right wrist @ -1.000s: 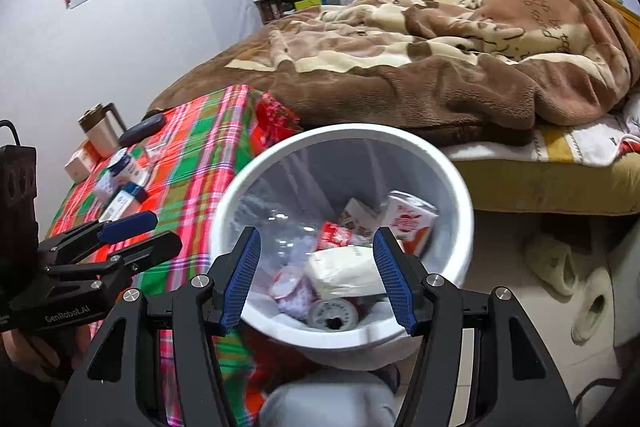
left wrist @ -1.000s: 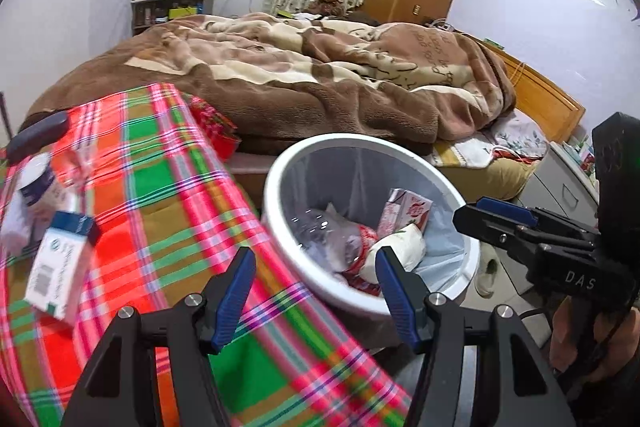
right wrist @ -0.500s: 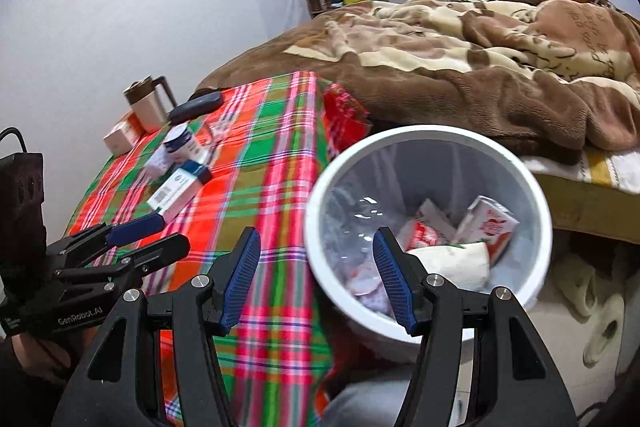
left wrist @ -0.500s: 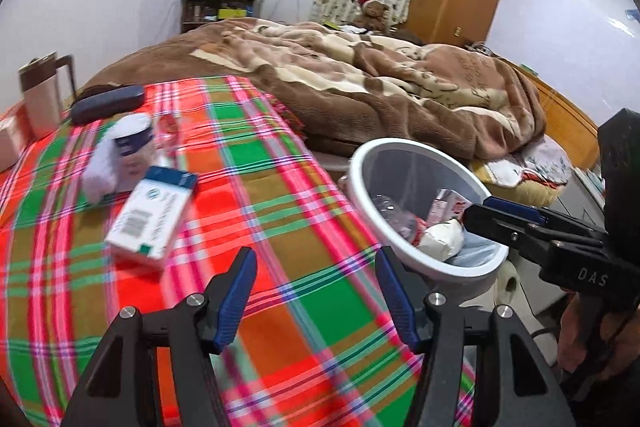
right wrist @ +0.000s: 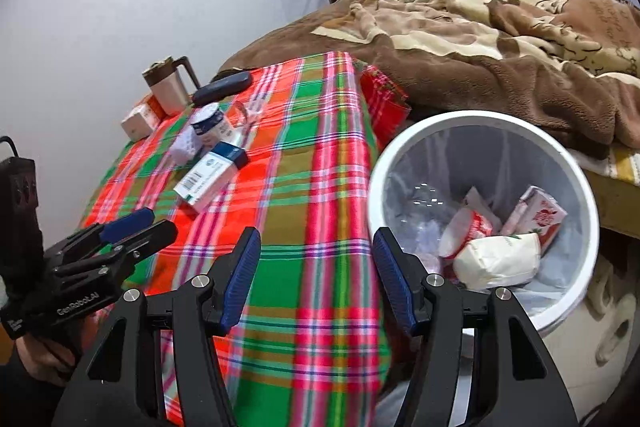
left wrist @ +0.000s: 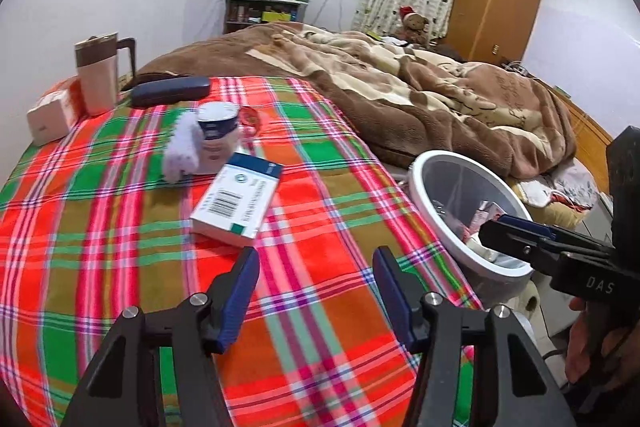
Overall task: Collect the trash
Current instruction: 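Move both grippers back toward the remaining trash on the cloth, then grasp the white medicine box with the left gripper, then lift the medicine box with the left gripper while the right gripper grasps the white yogurt cup, then carry the medicine box and yogurt cup over the white bin with both grippers, then open both grippers to drop the box and yogurt cup into the bin, then move both grippers back toward the foam net and small cup on the cloth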
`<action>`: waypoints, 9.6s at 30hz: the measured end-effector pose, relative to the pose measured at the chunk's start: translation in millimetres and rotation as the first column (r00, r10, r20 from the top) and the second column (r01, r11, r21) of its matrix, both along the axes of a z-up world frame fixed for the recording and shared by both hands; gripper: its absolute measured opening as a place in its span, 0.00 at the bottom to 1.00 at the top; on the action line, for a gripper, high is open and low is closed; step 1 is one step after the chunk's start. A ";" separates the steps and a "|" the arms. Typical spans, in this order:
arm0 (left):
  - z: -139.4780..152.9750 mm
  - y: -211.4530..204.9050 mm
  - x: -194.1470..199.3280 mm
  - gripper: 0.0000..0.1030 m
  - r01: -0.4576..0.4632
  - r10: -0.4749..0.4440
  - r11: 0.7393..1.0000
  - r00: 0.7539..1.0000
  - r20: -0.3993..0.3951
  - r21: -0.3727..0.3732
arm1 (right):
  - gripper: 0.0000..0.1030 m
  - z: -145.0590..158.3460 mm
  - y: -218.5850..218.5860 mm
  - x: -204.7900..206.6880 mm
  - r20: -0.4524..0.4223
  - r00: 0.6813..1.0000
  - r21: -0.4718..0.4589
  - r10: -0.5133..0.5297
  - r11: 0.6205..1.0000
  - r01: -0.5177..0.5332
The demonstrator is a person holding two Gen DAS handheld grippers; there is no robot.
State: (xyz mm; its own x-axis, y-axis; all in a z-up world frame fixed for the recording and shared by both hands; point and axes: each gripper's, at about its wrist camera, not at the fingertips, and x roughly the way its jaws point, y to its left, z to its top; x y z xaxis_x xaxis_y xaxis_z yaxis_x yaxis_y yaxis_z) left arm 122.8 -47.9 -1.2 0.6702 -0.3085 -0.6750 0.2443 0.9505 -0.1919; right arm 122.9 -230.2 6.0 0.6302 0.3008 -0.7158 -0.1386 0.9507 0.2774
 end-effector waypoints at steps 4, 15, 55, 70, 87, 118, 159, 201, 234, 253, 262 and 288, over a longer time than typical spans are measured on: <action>4.0 6.4 -1.8 0.58 -0.021 0.021 1.000 1.000 0.012 0.008 | 0.58 3.1 9.1 0.7 0.013 1.000 -0.010 0.024 1.000 -0.024; 8.2 21.7 -1.1 0.58 -0.071 0.070 0.997 0.997 0.027 0.033 | 0.58 5.1 27.9 9.6 0.007 0.997 -0.022 0.079 0.997 -0.079; -40.9 23.9 91.1 0.58 -0.032 0.043 0.991 0.996 -0.084 0.128 | 0.58 -7.5 32.8 67.3 -0.013 0.999 -0.037 0.048 0.998 -0.049; -53.8 17.6 98.1 0.58 -0.010 0.026 0.992 0.991 -0.130 0.126 | 0.61 -7.0 33.0 66.7 -0.005 0.998 -0.020 0.064 0.998 -0.064; -33.2 66.9 41.2 0.57 -0.142 0.149 0.986 0.986 -0.081 0.083 | 0.66 9.0 74.8 67.8 0.006 0.981 -0.069 0.192 0.979 -0.191; -35.0 142.5 57.4 0.57 -0.319 0.320 0.948 0.945 -0.070 0.025 | 0.61 -7.6 176.6 158.0 -0.026 0.973 -0.100 0.228 0.968 -0.229; 10.5 53.9 4.2 0.57 -0.172 0.172 0.984 0.985 -0.001 0.046 | 0.49 21.0 64.5 44.4 0.036 0.994 0.009 0.100 0.995 -0.100; 10.9 -117.4 43.9 0.57 0.179 -0.178 0.983 0.984 -0.021 0.049 | 0.49 15.2 -94.9 10.0 0.059 0.961 0.059 -0.270 0.962 0.266; -27.8 -190.9 82.5 0.57 0.333 -0.332 0.943 0.941 -0.067 0.009 | 0.59 -17.4 -136.8 24.9 -0.037 0.943 0.063 -0.331 0.941 0.333; -5.8 -123.8 44.5 0.57 0.235 -0.233 0.972 0.972 -0.037 0.030 | 0.61 4.3 -94.5 9.7 0.018 0.973 0.025 -0.230 0.973 0.230; -5.4 -76.1 29.5 0.57 0.135 -0.134 0.990 0.991 -0.027 0.040 | 0.61 4.9 -63.2 11.9 0.022 0.987 0.015 -0.158 0.987 0.157; -0.1 28.8 36.9 0.53 -0.089 0.091 0.995 0.996 -0.026 0.054 | 0.61 3.1 22.8 50.3 -0.046 0.997 0.023 0.067 0.998 -0.066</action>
State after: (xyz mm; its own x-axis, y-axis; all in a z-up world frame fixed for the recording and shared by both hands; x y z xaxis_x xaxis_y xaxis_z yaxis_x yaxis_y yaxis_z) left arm 159.7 -19.1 -1.3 0.6742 -0.2116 -0.7076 0.1525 0.9773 -0.1469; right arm 173.2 -207.4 9.0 0.5743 0.3567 -0.7369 -0.1882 0.9335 0.3052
